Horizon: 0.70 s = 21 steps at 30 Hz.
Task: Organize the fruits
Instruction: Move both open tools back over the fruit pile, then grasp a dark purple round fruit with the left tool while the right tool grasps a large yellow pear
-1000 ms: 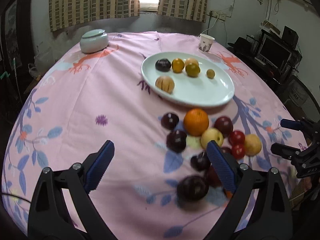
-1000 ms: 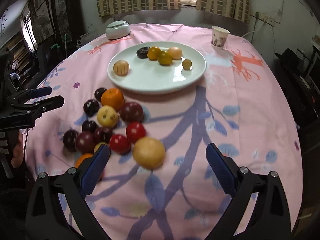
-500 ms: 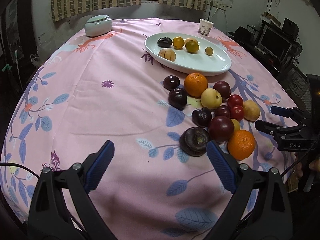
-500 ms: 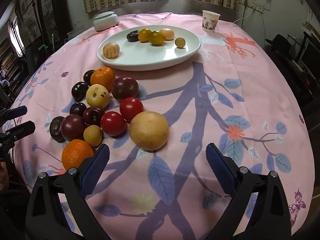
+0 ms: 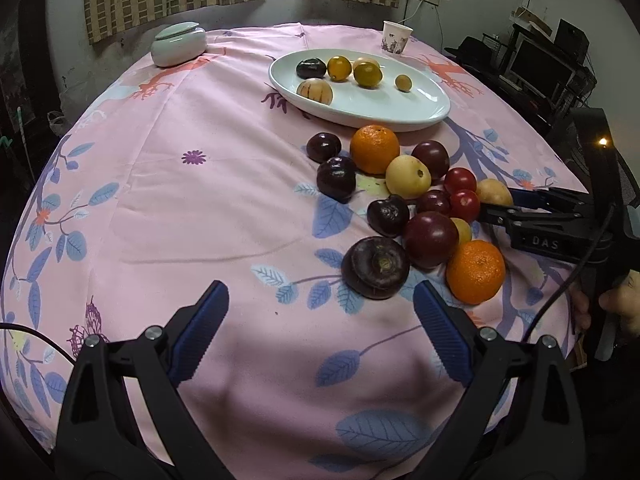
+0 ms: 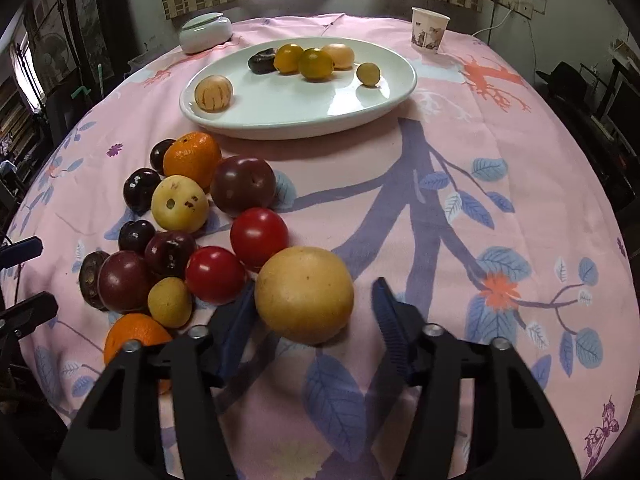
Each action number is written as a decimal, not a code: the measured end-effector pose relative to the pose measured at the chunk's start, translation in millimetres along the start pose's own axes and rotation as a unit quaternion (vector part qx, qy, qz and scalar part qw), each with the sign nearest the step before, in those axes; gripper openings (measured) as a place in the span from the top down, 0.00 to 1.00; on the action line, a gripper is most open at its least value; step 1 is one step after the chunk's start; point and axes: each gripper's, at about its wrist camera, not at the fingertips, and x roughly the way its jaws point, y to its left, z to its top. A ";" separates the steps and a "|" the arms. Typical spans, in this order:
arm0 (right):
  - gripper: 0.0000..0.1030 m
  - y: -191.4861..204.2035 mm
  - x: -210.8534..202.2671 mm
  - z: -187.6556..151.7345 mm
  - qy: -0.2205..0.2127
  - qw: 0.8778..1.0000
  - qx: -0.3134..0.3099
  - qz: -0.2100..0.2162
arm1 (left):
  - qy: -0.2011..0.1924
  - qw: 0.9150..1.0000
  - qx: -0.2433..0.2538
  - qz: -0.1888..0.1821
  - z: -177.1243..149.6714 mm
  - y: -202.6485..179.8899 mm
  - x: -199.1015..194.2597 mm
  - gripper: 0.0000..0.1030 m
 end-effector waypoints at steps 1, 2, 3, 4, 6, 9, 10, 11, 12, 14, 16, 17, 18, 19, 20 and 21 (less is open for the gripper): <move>0.56 0.3 -0.8 1.5 0.002 1.000 0.003 0.006 | 0.001 1.000 0.001 -0.001 0.1 -0.5 0.8 0.08; 0.56 -0.9 -2.5 1.9 0.002 1.000 0.011 0.015 | 0.004 1.000 0.001 0.001 0.2 -0.8 2.0 0.08; 0.56 -2.5 -6.3 1.6 -0.001 1.000 0.018 0.026 | 0.007 1.000 0.000 0.002 0.5 -0.9 3.5 0.08; 0.56 -3.5 -11.0 0.7 -0.002 0.999 0.020 0.027 | 0.009 1.000 0.000 0.002 0.8 -1.0 4.6 0.08; 0.56 -5.8 -22.8 -2.3 -0.009 0.999 0.023 0.027 | 0.011 1.000 0.000 -0.001 1.4 -1.8 6.4 0.08; 0.56 -12.2 -37.3 -7.4 -0.017 0.999 0.032 0.034 | 0.016 1.000 0.004 -0.007 2.9 -6.1 12.5 0.08; 0.56 -13.9 -40.0 -9.2 -0.018 0.999 0.035 0.035 | 0.018 1.000 0.008 -0.009 3.1 -8.7 15.6 0.08; 0.56 -15.2 -41.8 -11.3 -0.016 0.998 0.038 0.037 | 0.021 1.000 0.012 -0.010 3.5 -11.4 19.4 0.08; 0.56 -16.4 -43.2 -13.8 -0.014 0.998 0.041 0.041 | 0.025 1.000 0.016 -0.009 4.3 -14.4 24.3 0.08; 0.56 -17.5 -44.4 -17.6 -0.012 0.997 0.046 0.053 | 0.035 0.999 0.024 0.002 5.4 -20.0 34.9 0.08; 0.56 -17.5 -46.8 -21.3 -0.013 0.997 0.051 0.062 | 0.044 0.998 0.029 0.014 6.1 -24.8 45.0 0.16; 0.56 -17.7 -48.2 -23.1 -0.015 0.997 0.051 0.063 | 0.041 0.998 0.032 0.022 6.5 -26.9 47.8 0.19; 0.56 -18.1 -49.1 -24.4 -0.015 0.996 0.053 0.064 | 0.034 0.999 0.035 0.021 7.0 -29.0 48.0 0.22; 0.56 -19.0 -49.4 -25.6 -0.015 0.996 0.055 0.065 | 0.029 0.999 0.036 0.018 7.5 -30.1 47.3 0.28; 0.56 -19.7 -49.5 -26.7 -0.013 0.996 0.058 0.066 | 0.025 0.999 0.037 0.014 8.0 -31.6 46.2 0.40; 0.56 -20.3 -49.7 -27.5 -0.012 0.996 0.059 0.066 | 0.022 0.999 0.038 0.007 8.8 -33.3 44.5 0.48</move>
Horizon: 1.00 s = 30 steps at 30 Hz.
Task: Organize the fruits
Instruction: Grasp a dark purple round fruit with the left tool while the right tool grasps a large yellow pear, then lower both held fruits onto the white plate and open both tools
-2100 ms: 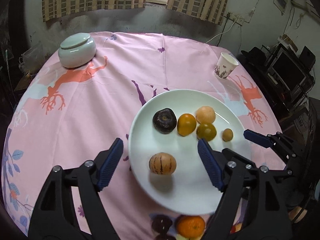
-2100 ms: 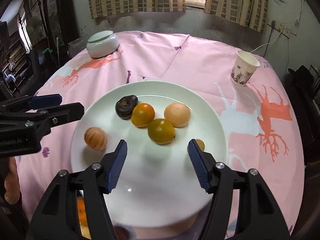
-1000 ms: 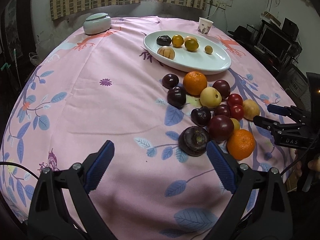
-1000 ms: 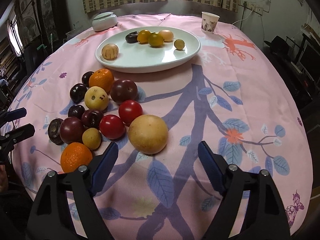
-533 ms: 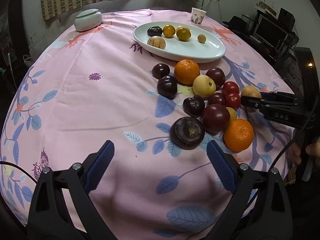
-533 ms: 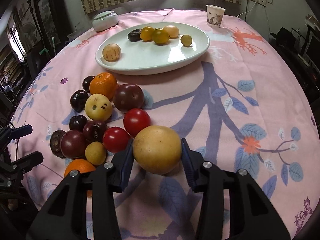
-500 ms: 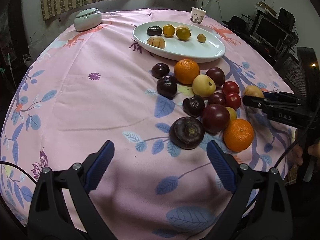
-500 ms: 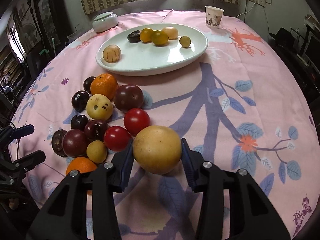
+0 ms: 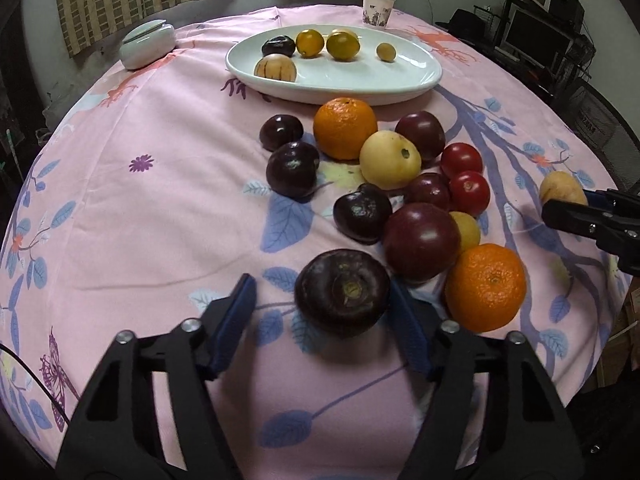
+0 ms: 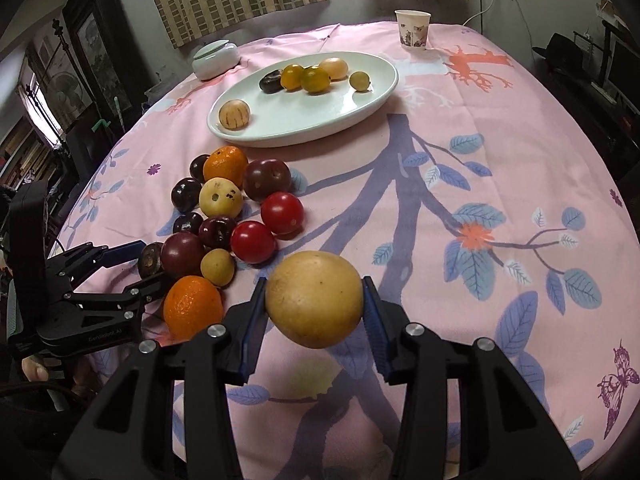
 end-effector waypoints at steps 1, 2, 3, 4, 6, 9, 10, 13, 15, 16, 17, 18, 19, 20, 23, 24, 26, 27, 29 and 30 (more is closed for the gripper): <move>0.56 -0.2 -0.6 -0.4 0.000 1.000 0.001 0.001 | -0.003 1.000 0.001 -0.001 0.0 -1.8 -2.5 0.56; 0.56 0.1 -1.3 -0.5 -0.001 1.000 0.001 0.002 | -0.003 1.000 -0.002 -0.005 0.1 -2.3 -3.7 0.56; 0.56 1.1 -2.3 -0.5 -0.003 1.000 0.000 0.003 | -0.003 1.000 -0.005 -0.011 -0.7 -1.8 -4.9 0.56; 0.56 2.5 -3.6 -0.7 -0.005 1.000 -0.002 0.006 | -0.003 1.000 -0.006 -0.013 -1.1 -1.9 -6.2 0.56; 0.56 5.7 -5.0 -0.5 -0.008 1.000 -0.006 0.009 | -0.010 1.000 -0.007 -0.012 -1.5 -1.4 -13.0 0.56; 0.56 9.6 -4.7 -0.5 -0.006 1.000 -0.008 0.013 | -0.026 0.999 -0.014 -0.020 -0.6 2.5 -27.6 0.56; 0.56 10.7 -4.7 -0.4 -0.006 1.000 -0.009 0.015 | -0.030 0.999 -0.016 -0.022 0.7 3.0 -30.9 0.56; 0.56 14.5 -3.6 0.1 -0.004 1.000 -0.012 0.017 | -0.035 0.999 -0.021 -0.029 3.0 5.0 -39.1 0.56; 0.56 16.2 -2.9 0.1 -0.002 1.000 -0.014 0.018 | -0.038 0.998 -0.021 -0.034 5.3 5.7 -42.4 0.56; 0.56 16.6 -2.5 0.2 -0.002 1.000 -0.014 0.019 | -0.039 0.998 -0.020 -0.034 6.9 5.7 -43.6 0.56; 0.56 16.4 -2.1 0.2 -0.001 1.000 -0.014 0.019 | -0.041 0.998 -0.018 -0.033 8.8 5.4 -44.5 0.56; 0.56 16.2 -1.6 0.4 -0.001 1.000 -0.013 0.020 | -0.042 0.998 -0.017 -0.033 10.6 5.3 -45.2 0.56; 0.56 16.3 -1.6 0.5 -0.002 1.000 -0.013 0.020 | -0.043 0.998 -0.017 -0.033 12.5 5.3 -45.9 0.56; 0.56 16.4 -1.7 0.5 -0.002 1.000 -0.014 0.020 | -0.044 0.998 -0.016 -0.034 14.5 5.2 -46.3 0.56; 0.56 15.0 -1.2 1.7 -0.006 1.000 -0.011 0.023 | -0.045 0.998 -0.014 -0.036 20.3 5.2 -47.5 0.56; 0.56 14.1 -1.1 2.3 -0.007 1.000 -0.009 0.024 | -0.045 0.998 -0.013 -0.036 23.3 5.1 -47.7 0.56; 0.56 12.6 -0.6 4.4 -0.008 1.000 -0.008 0.024 | -0.049 0.998 -0.010 -0.034 29.5 5.6 -48.8 0.56; 0.56 12.2 -0.1 5.5 -0.007 1.000 -0.008 0.024 | -0.050 0.998 -0.008 -0.032 34.5 6.3 -49.3 0.56; 0.56 11.9 0.6 7.9 -0.004 1.000 -0.011 0.028 | -0.044 0.998 -0.010 -0.038 47.6 10.3 -48.1 0.56; 0.56 11.6 0.5 11.9 -0.001 0.999 -0.013 0.033 | -0.039 0.998 -0.014 -0.041 57.2 13.9 -46.6 0.56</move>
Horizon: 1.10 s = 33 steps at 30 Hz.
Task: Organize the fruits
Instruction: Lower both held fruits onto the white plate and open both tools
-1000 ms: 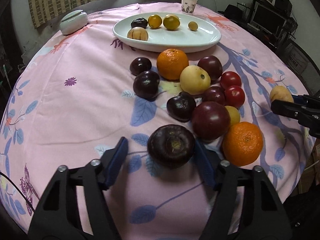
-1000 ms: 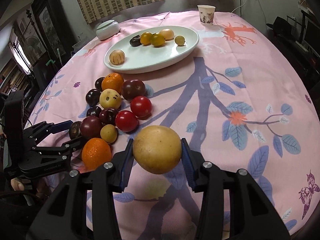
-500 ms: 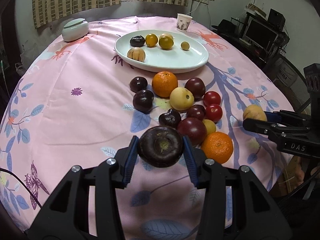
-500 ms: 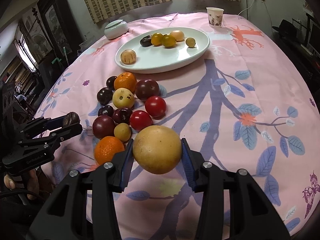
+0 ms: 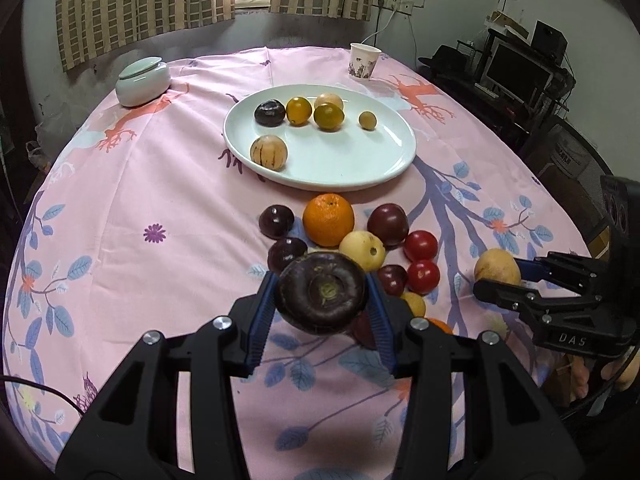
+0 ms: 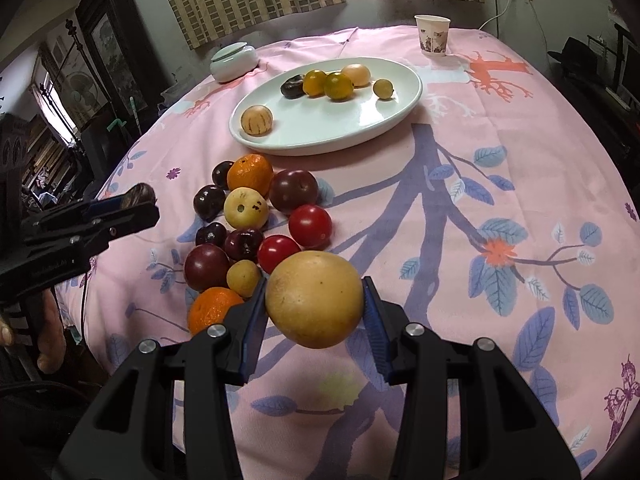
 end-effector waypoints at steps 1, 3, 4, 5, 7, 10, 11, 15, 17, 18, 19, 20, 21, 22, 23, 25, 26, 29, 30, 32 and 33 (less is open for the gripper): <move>0.56 0.2 -0.3 5.8 0.002 1.000 -0.005 0.004 | 0.001 1.000 -0.001 -0.001 10.0 3.1 1.3 0.56; 0.56 3.9 -3.3 23.3 -0.003 1.000 -0.030 0.001 | -0.008 1.000 0.004 0.006 34.3 8.5 3.0 0.56; 0.56 6.4 -4.9 34.3 -0.008 0.999 -0.045 -0.007 | -0.013 1.000 0.005 0.012 48.1 11.7 5.6 0.56; 0.56 8.9 -5.4 46.2 -0.011 0.998 -0.058 -0.015 | -0.013 1.000 0.002 0.014 62.9 15.7 10.3 0.56; 0.56 12.6 -2.3 69.5 -0.014 0.997 -0.077 -0.016 | -0.012 1.000 -0.013 0.012 90.3 24.1 22.7 0.56; 0.56 15.0 15.3 110.1 -0.005 0.997 -0.083 -0.002 | -0.014 0.999 -0.032 0.022 128.2 34.5 47.6 0.56; 0.56 16.3 24.2 123.1 -0.001 0.996 -0.087 -0.001 | -0.014 0.999 -0.033 0.030 138.6 36.1 57.3 0.56; 0.56 26.5 70.9 166.1 0.003 0.993 -0.115 -0.019 | 0.003 0.998 -0.050 0.045 164.5 47.2 99.4 0.56; 0.56 24.6 96.1 180.6 0.013 0.994 -0.106 -0.009 | 0.020 0.996 -0.066 0.049 170.3 55.7 119.7 0.56; 0.56 22.7 106.7 186.2 0.017 0.995 -0.101 -0.008 | 0.029 0.996 -0.073 0.047 172.0 59.8 128.8 0.56; 0.56 21.1 116.2 191.1 0.020 0.995 -0.098 -0.009 | 0.037 0.995 -0.080 0.046 172.4 63.5 135.9 0.56; 0.56 20.1 125.2 195.8 0.023 0.995 -0.098 -0.009 | 0.043 0.994 -0.084 0.046 173.5 66.3 142.0 0.56; 0.56 20.2 132.2 199.3 0.027 0.995 -0.100 -0.010 | 0.046 0.994 -0.085 0.046 174.4 67.7 146.6 0.56; 0.56 19.6 139.1 202.6 0.031 0.995 -0.099 -0.010 | 0.048 0.994 -0.084 0.045 175.1 68.7 149.7 0.56; 0.56 18.9 145.9 206.1 0.034 0.994 -0.099 -0.008 | 0.049 0.994 -0.084 0.044 176.4 69.1 152.3 0.56; 0.56 21.2 155.8 209.7 0.044 0.994 -0.102 -0.005 | 0.051 0.994 -0.086 0.040 178.0 70.1 155.0 0.56; 0.56 21.6 161.0 211.9 0.050 0.993 -0.103 -0.006 | 0.052 0.994 -0.087 0.040 178.7 70.7 156.3 0.56; 0.56 21.6 169.1 214.0 0.056 0.994 -0.099 -0.001 | 0.055 0.994 -0.090 0.040 179.7 73.3 159.6 0.56; 0.56 21.5 170.1 213.9 0.055 0.994 -0.098 0.001 | 0.057 0.993 -0.091 0.040 179.6 74.0 160.6 0.56; 0.55 22.0 170.7 214.1 0.049 0.994 -0.100 0.000 | 0.062 0.993 -0.094 0.039 179.8 75.7 163.7 0.56; 0.55 22.4 170.0 214.1 0.044 0.994 -0.102 -0.005 | 0.064 0.993 -0.096 0.039 179.5 75.9 165.0 0.56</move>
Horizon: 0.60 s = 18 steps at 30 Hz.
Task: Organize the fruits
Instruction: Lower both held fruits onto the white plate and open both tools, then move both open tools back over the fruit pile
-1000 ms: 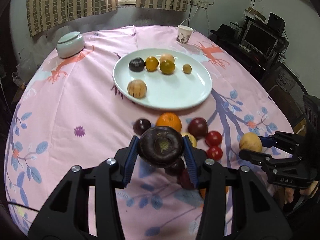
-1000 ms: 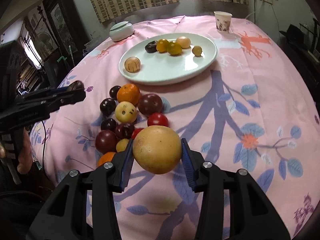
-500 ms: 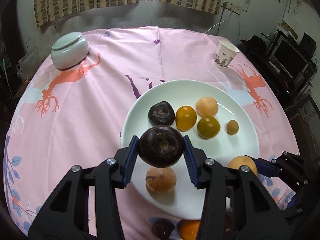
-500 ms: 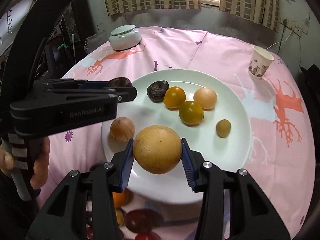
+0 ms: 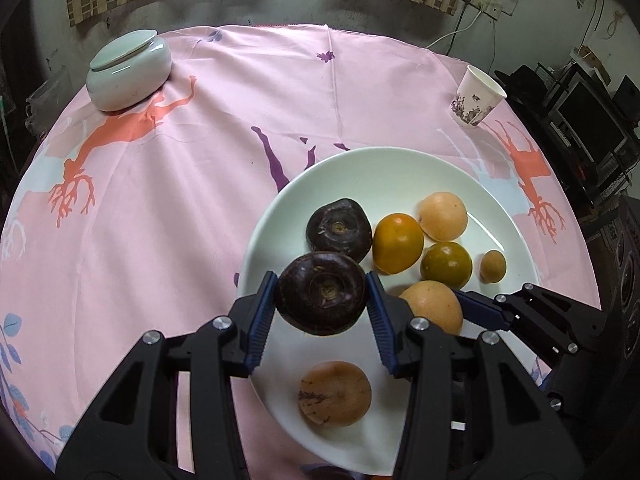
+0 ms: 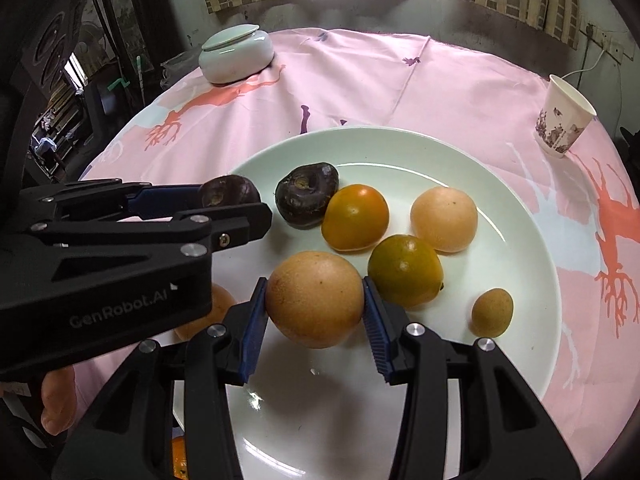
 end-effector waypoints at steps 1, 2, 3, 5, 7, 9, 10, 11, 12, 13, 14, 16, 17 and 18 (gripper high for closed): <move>0.48 0.5 -0.9 0.6 -0.005 1.000 -0.003 -0.003 | 0.002 1.000 0.000 0.000 0.0 0.2 0.9 0.55; 0.41 2.4 -3.3 1.1 -0.010 1.000 -0.009 -0.006 | 0.004 1.000 0.000 -0.002 0.1 -0.1 1.4 0.55; 0.34 4.7 -6.7 1.4 -0.017 1.000 -0.016 -0.018 | 0.005 1.000 0.000 -0.005 0.6 0.0 0.6 0.55; 0.34 9.3 -14.5 1.7 -0.024 0.998 -0.030 -0.042 | -0.001 1.000 -0.002 -0.009 1.2 0.3 -6.6 0.54; 0.34 10.4 -26.8 -2.1 -0.024 0.998 -0.038 -0.047 | -0.011 1.000 0.000 -0.010 -0.9 1.4 -20.5 0.54; 0.34 10.4 -45.8 -13.3 -0.025 0.997 -0.041 -0.056 | -0.024 1.000 0.006 -0.016 -9.6 2.8 -41.4 0.46; 0.34 9.5 -56.2 -21.9 -0.022 0.997 -0.040 -0.060 | -0.032 0.999 0.009 -0.015 -17.0 3.5 -53.3 0.41; 0.34 7.1 -68.4 -33.9 -0.017 0.998 -0.036 -0.058 | -0.041 0.999 0.012 -0.014 -27.0 3.9 -66.7 0.36; 0.34 4.6 -78.6 -45.6 -0.013 0.998 -0.030 -0.051 | -0.050 0.998 0.016 -0.015 -39.2 3.8 -80.0 0.35; 0.34 2.0 -89.5 -59.2 -0.007 0.999 -0.021 -0.041 | -0.058 0.998 0.022 -0.018 -52.0 3.6 -91.8 0.34; 0.34 -0.8 -100.6 -75.9 -0.002 1.000 -0.010 -0.029 | -0.068 0.997 0.027 -0.018 -67.8 2.6 -104.1 0.32; 0.34 -3.6 -118.1 -107.3 0.002 1.000 0.015 -0.012 | -0.091 0.995 0.029 -0.010 -101.7 0.5 -125.3 0.22; 0.34 -4.5 -126.5 -124.8 0.002 0.999 0.032 -0.004 | -0.106 0.994 0.027 -0.005 -119.6 -0.8 -134.2 0.16; 0.34 -3.6 -133.1 -140.8 -0.001 0.999 0.047 0.003 | -0.121 0.992 0.023 0.000 -137.8 -2.3 -141.9 0.15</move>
